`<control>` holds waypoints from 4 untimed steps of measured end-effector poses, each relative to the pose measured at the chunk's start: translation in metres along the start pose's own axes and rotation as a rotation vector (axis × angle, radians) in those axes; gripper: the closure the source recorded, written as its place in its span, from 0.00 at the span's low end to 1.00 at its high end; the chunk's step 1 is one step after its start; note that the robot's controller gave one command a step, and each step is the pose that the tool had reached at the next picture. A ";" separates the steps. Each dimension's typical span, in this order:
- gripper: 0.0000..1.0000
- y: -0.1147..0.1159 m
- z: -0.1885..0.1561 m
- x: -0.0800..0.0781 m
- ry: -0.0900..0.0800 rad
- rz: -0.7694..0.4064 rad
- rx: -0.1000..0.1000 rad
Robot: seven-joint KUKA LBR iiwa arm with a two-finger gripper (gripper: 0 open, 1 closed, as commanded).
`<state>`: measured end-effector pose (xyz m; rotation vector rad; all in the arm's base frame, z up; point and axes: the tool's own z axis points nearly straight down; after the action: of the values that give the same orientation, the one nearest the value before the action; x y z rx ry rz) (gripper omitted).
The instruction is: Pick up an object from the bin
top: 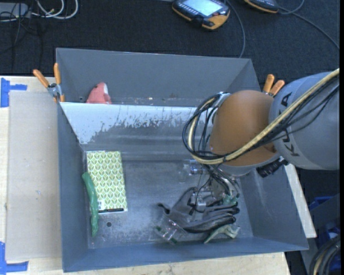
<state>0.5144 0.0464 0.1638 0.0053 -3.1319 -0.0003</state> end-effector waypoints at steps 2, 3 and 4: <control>0.00 -0.048 0.081 0.026 -0.003 -0.049 0.000; 0.00 -0.060 0.103 0.023 -0.013 -0.070 -0.002; 0.00 -0.061 0.093 0.031 -0.016 -0.099 0.000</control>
Offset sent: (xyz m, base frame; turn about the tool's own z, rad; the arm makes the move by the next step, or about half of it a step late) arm -0.0316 -0.0555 -0.0938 -0.0539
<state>0.4827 -0.0152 0.0706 0.1618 -3.1443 -0.0016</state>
